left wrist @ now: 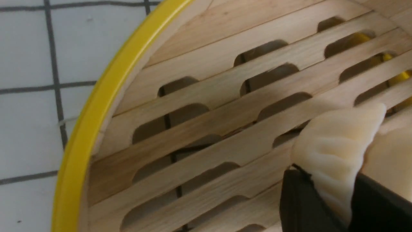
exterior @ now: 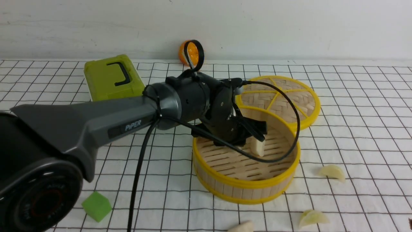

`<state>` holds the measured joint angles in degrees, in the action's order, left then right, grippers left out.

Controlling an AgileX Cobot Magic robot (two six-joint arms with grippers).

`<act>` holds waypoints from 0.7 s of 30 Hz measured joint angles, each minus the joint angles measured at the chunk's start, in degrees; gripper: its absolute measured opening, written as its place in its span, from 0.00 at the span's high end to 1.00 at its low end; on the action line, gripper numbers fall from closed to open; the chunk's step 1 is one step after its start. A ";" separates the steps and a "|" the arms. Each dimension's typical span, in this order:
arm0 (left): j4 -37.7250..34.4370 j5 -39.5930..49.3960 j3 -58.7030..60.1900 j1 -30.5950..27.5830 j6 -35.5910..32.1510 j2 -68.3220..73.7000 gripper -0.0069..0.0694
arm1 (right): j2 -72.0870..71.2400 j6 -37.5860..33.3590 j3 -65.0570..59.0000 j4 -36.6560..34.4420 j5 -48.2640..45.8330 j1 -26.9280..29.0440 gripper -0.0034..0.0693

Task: Put the dumplings into the steamer on the table with the white tablecloth.
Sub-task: 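Place the dumpling into the bamboo steamer basket with the left gripper, then reach for and grasp a dumpling on the table with the left gripper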

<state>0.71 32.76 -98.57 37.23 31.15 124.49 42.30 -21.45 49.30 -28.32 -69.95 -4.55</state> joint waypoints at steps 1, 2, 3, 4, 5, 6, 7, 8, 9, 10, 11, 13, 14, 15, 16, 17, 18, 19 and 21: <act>-0.07 -0.16 0.00 0.00 0.07 0.28 0.73 | 0.00 0.00 0.00 0.00 0.00 -0.07 0.84; 0.01 -0.22 -0.13 0.00 0.07 0.28 0.73 | 0.00 0.00 0.00 0.00 0.00 -0.35 0.84; 0.01 -0.23 -0.15 0.00 0.07 0.28 0.73 | 0.00 0.00 0.00 0.06 0.00 -0.64 0.84; 0.01 -0.23 -0.21 0.00 0.12 0.34 0.73 | 0.00 0.00 0.00 0.06 0.00 -1.38 0.84; 0.01 -0.23 -0.20 0.00 0.11 0.34 0.72 | 0.00 0.00 0.00 0.06 0.00 -2.06 0.84; 0.01 -0.17 -0.20 0.00 0.11 0.34 0.71 | 0.00 0.00 0.00 0.43 0.05 -2.73 0.84; 0.06 -0.09 -0.20 0.00 0.13 0.34 0.70 | 0.00 0.00 0.00 0.70 0.05 -3.21 0.84; 0.07 0.21 -0.27 0.00 0.18 0.34 0.67 | 0.00 0.00 0.00 1.11 0.05 -3.73 0.84; 0.07 0.53 -0.32 0.00 0.18 0.34 0.65 | 0.00 0.00 0.00 1.49 0.05 -4.09 0.84; 0.13 1.37 -0.31 0.00 0.18 0.20 0.60 | 0.00 0.00 0.00 2.05 0.05 -4.35 0.83; 0.27 2.31 -0.39 0.00 0.18 -0.12 0.57 | 0.00 0.00 0.00 2.40 0.13 -4.50 0.83; 0.66 4.13 -0.38 0.00 -0.08 -0.98 0.52 | 0.00 0.00 0.00 2.87 0.17 -4.56 0.83; 1.54 6.29 -0.63 0.00 -0.66 -2.29 0.47 | 0.00 0.00 0.00 3.07 0.17 -4.61 0.83; 1.85 6.90 -0.76 0.00 -0.88 -2.72 0.46 | 0.00 0.00 0.00 3.07 0.17 -4.61 0.83; 3.11 9.08 -1.45 0.00 -1.94 -4.71 0.44 | 0.00 0.00 0.00 3.22 0.24 -4.61 0.83; 4.39 11.21 -2.15 0.00 -3.59 -7.74 0.42 | 0.00 0.00 0.00 3.22 0.24 -4.61 0.82; 4.93 12.45 -2.45 0.00 -4.49 -9.47 0.42 | 0.00 0.00 0.00 3.27 0.24 -4.61 0.82; 5.31 13.51 -2.58 0.00 -5.47 -11.27 0.42 | 0.00 0.00 0.00 3.26 0.24 -4.61 0.82; 5.67 17.73 -2.83 0.00 -8.47 -15.79 0.42 | 0.00 0.00 0.00 3.26 0.24 -4.61 0.82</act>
<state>6.38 50.49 -101.40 37.23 22.68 108.70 42.30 -21.45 49.30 -25.06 -69.71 -9.16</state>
